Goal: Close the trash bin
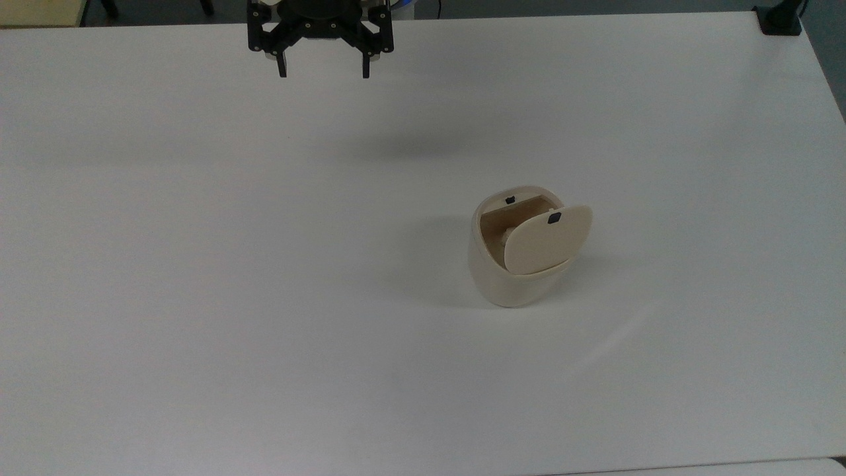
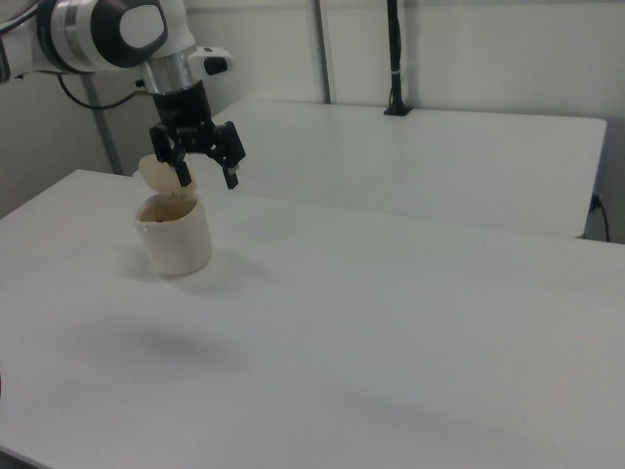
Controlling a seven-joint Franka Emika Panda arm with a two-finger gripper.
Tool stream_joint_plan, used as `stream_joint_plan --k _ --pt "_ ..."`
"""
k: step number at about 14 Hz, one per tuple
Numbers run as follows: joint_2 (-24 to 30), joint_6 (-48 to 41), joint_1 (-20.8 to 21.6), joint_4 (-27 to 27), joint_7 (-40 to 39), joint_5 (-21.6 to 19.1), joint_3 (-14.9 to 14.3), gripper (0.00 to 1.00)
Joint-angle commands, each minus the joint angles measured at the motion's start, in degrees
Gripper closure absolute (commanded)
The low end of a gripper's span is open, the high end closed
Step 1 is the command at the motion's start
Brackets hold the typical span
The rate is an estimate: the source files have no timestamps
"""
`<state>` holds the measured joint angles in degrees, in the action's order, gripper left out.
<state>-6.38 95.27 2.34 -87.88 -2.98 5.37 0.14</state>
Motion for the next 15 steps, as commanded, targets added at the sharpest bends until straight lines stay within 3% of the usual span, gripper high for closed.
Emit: stream_joint_plan --k 1,7,9,10,11,13,15 --pt "1.63 -1.06 -0.14 -1.06 0.79 0.34 -0.23 0.0" --pt "1.54 -1.06 -0.14 -0.97 0.79 0.07 -0.23 0.0" --pt "1.54 -0.97 -0.14 -0.97 0.08 0.07 -0.23 0.2" --pt "1.54 -0.88 -0.14 -0.97 0.08 -0.01 -0.23 0.51" --pt "1.54 -0.88 -0.14 -0.97 0.08 -0.1 -0.23 0.67" --pt "1.54 -0.79 -0.14 -0.97 0.08 -0.1 -0.23 0.86" --pt "1.46 -0.79 -0.14 -0.97 0.08 -0.1 -0.23 0.98"
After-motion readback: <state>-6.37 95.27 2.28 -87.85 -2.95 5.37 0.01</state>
